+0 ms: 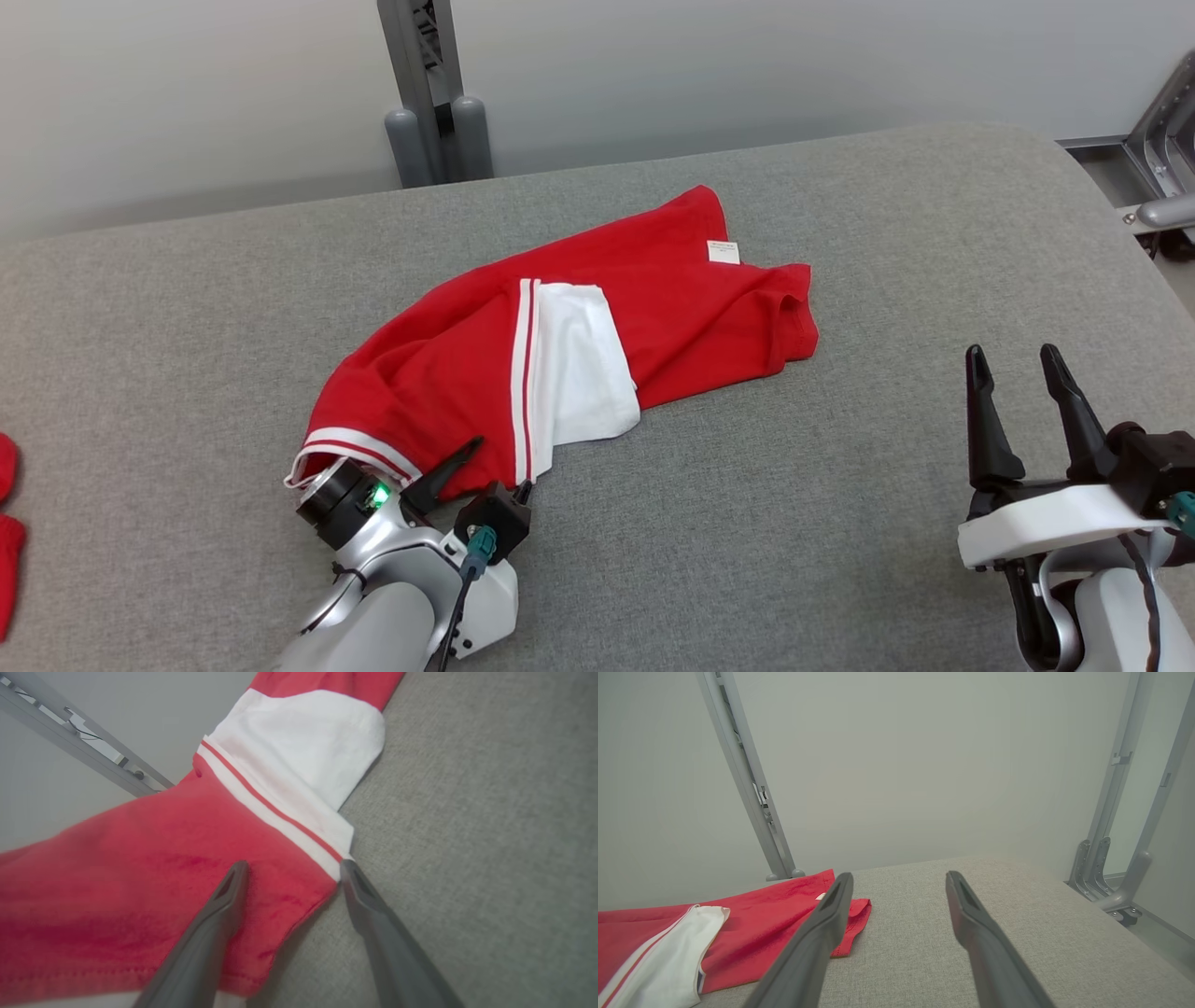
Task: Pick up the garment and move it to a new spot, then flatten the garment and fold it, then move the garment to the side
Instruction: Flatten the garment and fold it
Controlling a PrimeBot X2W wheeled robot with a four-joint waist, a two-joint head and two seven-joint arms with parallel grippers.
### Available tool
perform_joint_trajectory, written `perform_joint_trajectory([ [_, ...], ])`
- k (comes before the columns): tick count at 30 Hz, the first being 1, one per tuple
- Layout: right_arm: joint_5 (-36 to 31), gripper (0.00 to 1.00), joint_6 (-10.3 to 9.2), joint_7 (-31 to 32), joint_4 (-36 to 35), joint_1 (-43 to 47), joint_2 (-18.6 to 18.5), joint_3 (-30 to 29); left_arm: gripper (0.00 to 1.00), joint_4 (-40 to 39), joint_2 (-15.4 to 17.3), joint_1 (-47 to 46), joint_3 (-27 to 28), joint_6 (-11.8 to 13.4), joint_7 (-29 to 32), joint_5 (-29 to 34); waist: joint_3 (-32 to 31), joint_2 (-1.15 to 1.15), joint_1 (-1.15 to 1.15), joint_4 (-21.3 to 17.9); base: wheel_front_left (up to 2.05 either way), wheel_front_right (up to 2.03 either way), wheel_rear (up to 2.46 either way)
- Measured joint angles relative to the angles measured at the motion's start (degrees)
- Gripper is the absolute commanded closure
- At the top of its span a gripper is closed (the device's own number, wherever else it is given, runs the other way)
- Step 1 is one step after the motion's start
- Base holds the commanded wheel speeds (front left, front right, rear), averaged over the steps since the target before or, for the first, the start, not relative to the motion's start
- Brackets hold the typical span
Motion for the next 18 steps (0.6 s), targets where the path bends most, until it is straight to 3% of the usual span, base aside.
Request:
perform_joint_trajectory([
  [10, 1.0, 0.00, 0.00, 0.0, 0.1, -0.5, 0.1, 0.7, 0.00, 4.5, -1.0, -1.9, -0.2, -1.1, -0.3, -4.0, 1.0, 0.00, 0.00, 0.0, 0.00, 0.00, 0.00],
  [11, 1.0, 0.00, 0.00, 0.0, 0.1, -0.5, 0.1, 0.9, 0.15, 4.8, -1.1, -1.9, -0.2, -1.3, -0.4, -4.6, 1.0, 0.00, 0.00, 0.0, 0.00, 0.00, 0.00],
  [12, 1.0, 0.00, 0.00, 0.0, 0.1, -0.5, 0.1, 1.0, 0.53, 5.1, -1.2, -1.9, -0.1, -1.4, -0.5, -5.2, 1.0, 0.00, 0.00, 0.0, 0.00, 0.00, 0.00],
  [14, 1.1, 0.00, 0.00, 0.0, 0.2, -0.6, 0.1, 1.0, 1.00, 5.4, -1.3, -2.0, -0.1, -1.8, -0.5, -6.4, 1.1, 0.00, 0.00, 0.0, 0.00, 0.00, 0.00],
  [18, 1.1, 0.00, 0.00, 0.0, 0.4, -0.6, 0.1, 1.1, 1.00, 4.2, -1.2, -2.0, -0.2, -2.2, -0.4, -9.5, 1.1, 0.00, 0.00, 0.2, 0.00, 0.00, 0.00],
])
